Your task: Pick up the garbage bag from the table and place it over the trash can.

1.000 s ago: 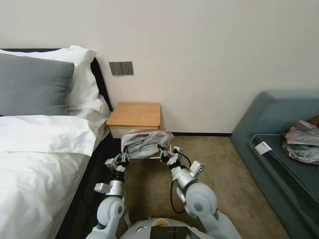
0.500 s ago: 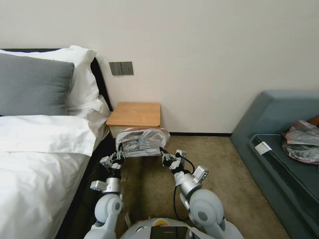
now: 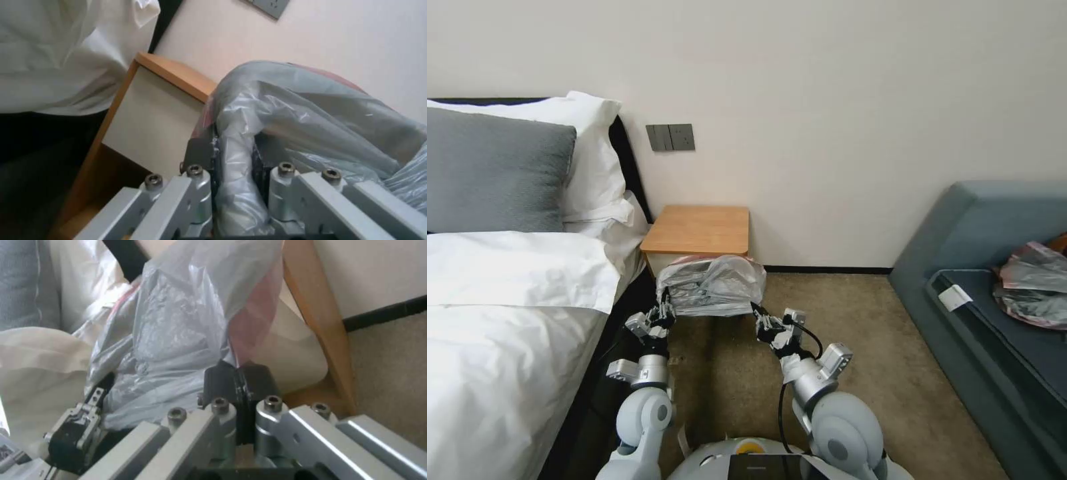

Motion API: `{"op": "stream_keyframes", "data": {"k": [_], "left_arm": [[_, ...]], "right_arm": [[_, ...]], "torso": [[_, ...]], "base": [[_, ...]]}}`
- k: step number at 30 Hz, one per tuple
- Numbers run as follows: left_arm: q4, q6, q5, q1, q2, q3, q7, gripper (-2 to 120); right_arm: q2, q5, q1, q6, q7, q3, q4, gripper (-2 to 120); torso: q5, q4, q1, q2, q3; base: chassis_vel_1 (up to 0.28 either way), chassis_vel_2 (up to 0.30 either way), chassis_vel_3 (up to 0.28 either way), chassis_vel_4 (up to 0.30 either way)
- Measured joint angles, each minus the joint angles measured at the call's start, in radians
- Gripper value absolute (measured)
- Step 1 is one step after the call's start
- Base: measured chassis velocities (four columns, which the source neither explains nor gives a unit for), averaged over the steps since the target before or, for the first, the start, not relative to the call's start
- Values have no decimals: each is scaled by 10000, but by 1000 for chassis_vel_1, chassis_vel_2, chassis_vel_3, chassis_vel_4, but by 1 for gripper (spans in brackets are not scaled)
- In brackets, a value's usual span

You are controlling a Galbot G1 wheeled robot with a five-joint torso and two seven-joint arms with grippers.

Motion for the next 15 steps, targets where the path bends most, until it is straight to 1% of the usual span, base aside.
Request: {"op": "stream_keyframes", "data": {"k": [10,15], "left_arm": [[-367,302,-587,153,15,111,-227,11],[-726,721,-1341,332,110,274,-504,11]], "right_arm": [[13,-347,69,111,-166,140,-316,0],[-15,-627,190,332,-212,247,-765,0]], "torso": [[0,0,0,1,0],[0,0,0,1,0]], "base": [[0,0,0,0],[0,0,0,0]]}}
